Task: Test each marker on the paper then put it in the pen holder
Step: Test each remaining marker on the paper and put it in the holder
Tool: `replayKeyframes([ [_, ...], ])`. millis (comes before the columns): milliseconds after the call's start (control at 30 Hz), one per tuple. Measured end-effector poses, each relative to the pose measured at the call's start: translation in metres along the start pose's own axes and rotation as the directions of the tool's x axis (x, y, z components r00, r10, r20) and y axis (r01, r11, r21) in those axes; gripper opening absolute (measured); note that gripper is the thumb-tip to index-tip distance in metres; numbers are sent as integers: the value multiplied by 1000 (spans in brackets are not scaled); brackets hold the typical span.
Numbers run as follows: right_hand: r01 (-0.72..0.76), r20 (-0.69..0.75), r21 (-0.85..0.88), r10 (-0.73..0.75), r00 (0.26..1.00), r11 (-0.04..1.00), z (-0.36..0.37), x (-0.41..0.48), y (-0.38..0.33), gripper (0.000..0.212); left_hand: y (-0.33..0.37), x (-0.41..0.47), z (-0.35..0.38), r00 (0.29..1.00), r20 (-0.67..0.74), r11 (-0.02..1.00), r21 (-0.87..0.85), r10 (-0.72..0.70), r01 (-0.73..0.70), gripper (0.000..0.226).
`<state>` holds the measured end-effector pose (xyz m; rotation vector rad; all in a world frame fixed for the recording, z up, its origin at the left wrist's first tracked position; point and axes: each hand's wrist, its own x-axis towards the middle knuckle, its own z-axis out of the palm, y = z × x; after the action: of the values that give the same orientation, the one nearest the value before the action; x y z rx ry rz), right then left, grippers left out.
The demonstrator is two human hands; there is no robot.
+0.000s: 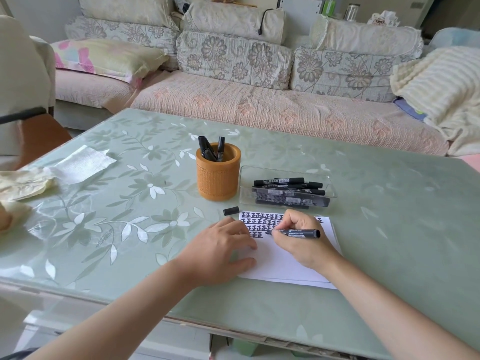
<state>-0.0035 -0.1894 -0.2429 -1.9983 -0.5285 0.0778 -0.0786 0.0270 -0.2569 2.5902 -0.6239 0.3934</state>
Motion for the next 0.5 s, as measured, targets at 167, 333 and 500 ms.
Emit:
replayKeyframes([
  [167, -28, 11, 14, 28, 1000, 1000, 1, 0, -1, 22, 0, 1, 0, 1000, 9, 1000, -11, -6, 6, 25],
  [333, -23, 33, -27, 24, 999, 999, 1, 0, -2, 22, 1, 2, 0, 1000, 4, 1000, -11, -11, 11, 25],
  [500, 0, 30, -27, 1, 1000, 1000, 1, -1, -1, 22, 2, 1, 0, 1000, 3, 1000, -18, -14, 14, 25],
])
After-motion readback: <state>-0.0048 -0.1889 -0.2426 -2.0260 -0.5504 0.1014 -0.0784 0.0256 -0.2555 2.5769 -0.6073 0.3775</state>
